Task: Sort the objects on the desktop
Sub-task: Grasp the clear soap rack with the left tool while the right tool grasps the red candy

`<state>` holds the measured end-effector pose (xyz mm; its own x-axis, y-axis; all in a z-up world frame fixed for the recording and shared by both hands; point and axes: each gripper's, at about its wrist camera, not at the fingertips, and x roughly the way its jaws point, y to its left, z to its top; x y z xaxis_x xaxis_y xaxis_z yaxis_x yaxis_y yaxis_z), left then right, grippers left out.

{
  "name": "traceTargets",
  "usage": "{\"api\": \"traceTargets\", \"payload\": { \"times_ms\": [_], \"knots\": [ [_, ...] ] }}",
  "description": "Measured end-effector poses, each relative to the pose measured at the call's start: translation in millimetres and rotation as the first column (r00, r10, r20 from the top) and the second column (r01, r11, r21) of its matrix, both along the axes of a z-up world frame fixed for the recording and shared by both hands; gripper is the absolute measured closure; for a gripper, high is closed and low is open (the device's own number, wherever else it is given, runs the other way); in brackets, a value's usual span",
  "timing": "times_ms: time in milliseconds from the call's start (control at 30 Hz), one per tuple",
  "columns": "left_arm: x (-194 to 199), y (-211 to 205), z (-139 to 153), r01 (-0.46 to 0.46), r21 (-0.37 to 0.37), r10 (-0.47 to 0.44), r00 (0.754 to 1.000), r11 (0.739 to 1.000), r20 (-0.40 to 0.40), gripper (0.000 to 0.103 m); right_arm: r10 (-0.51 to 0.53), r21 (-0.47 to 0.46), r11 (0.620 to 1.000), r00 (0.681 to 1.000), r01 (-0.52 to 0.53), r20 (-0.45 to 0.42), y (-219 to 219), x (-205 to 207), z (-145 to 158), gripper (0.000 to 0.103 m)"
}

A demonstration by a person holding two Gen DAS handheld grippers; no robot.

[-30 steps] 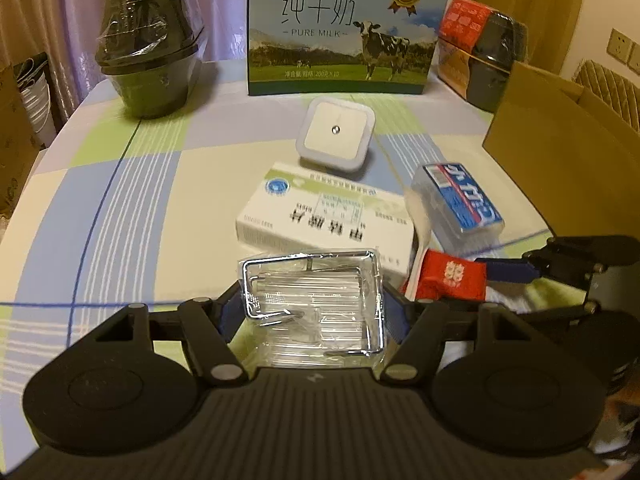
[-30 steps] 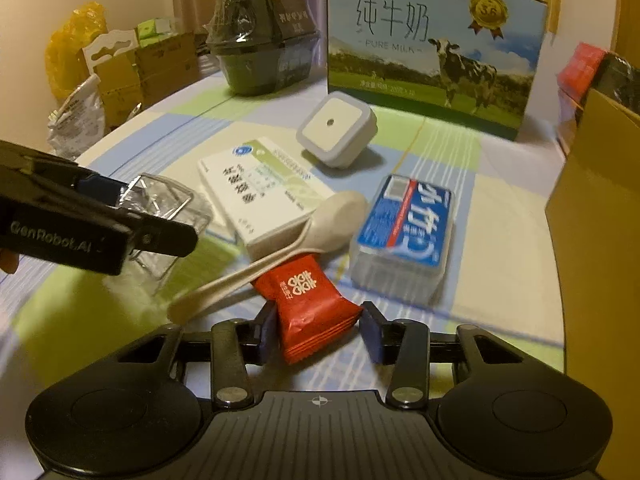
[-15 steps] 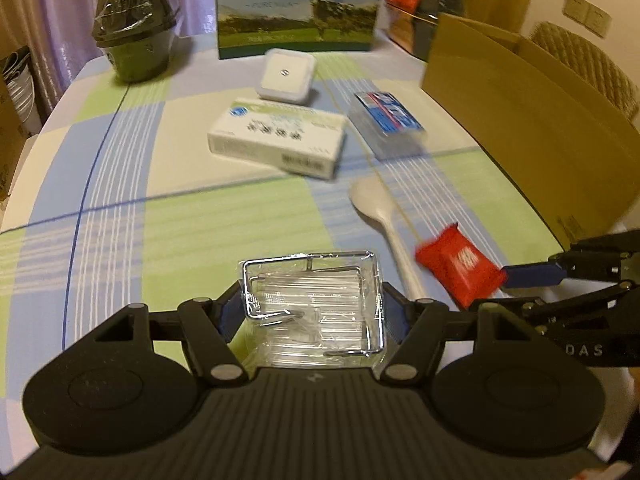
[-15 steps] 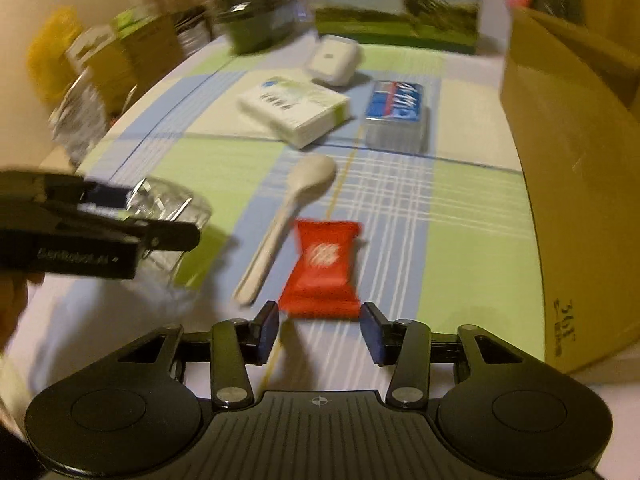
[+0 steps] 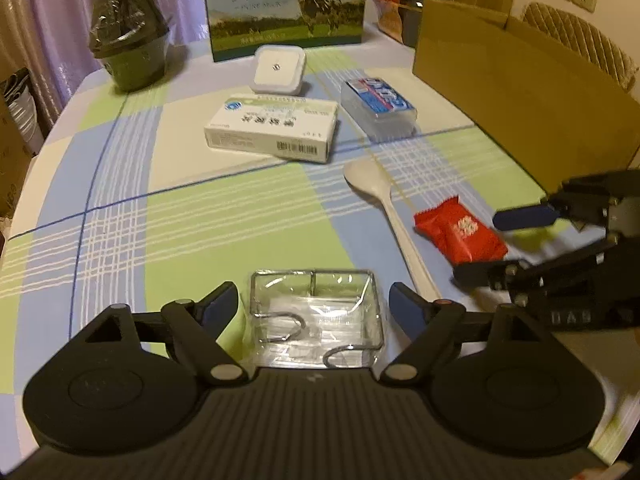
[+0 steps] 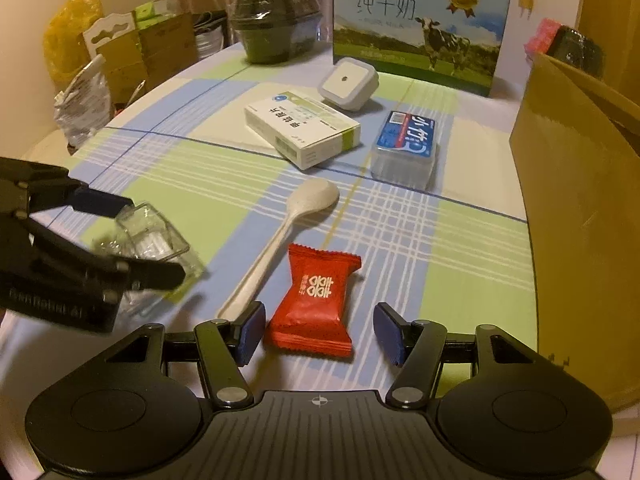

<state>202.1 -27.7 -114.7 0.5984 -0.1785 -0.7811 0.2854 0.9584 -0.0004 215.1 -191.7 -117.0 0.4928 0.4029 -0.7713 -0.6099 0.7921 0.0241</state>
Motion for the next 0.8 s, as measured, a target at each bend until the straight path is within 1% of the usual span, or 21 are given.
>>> {"api": "traceTargets", "payload": {
  "times_ms": [100,200,233,267,367,433,533,633,767,800],
  "knots": [
    [2,-3,-4,0.019,0.007,-0.019,1.000,1.000,-0.003,0.023,-0.011,0.002,1.000,1.000,0.011,-0.008,1,1,-1,0.046],
    [6,-5,-9,0.011,0.021,-0.011,1.000,1.000,-0.019,0.025,-0.017,0.003,1.000,1.000,0.017,-0.019,1,3,-3,0.046],
    [8,-4,-10,0.002,0.020,-0.001,0.999,1.000,-0.037,0.029,-0.017,0.004,1.000,1.000,0.017,-0.021,1,3,-3,0.046],
    [10,-2,-11,-0.015,0.015,0.016,0.998,1.000,-0.058,0.036,-0.017,0.005,1.000,1.000,0.017,-0.019,1,4,-3,0.046],
    [11,4,-9,-0.044,-0.024,0.042,0.997,0.999,-0.068,0.040,-0.011,0.015,1.000,1.000,0.011,-0.012,2,4,-2,0.046],
    [11,7,-7,-0.061,-0.041,0.058,0.996,0.997,-0.068,0.040,-0.005,0.008,1.000,1.000,0.005,-0.001,4,4,-2,0.046],
    [10,9,-5,-0.072,-0.041,0.070,0.996,0.997,-0.051,0.040,-0.007,0.007,1.000,1.000,0.007,-0.001,8,7,-5,0.046],
    [10,11,-2,-0.086,-0.057,0.083,0.996,0.995,-0.043,0.040,-0.009,-0.006,1.000,1.000,0.009,0.011,12,8,-7,0.046],
    [10,10,-2,-0.080,-0.059,0.077,0.996,0.995,-0.043,0.040,-0.005,-0.006,1.000,1.000,0.005,0.019,14,5,-8,0.046],
    [9,9,-2,-0.078,-0.059,0.076,0.996,0.995,-0.045,0.040,-0.007,-0.006,1.000,1.000,0.008,0.018,14,4,-8,0.048]
  ]
}}
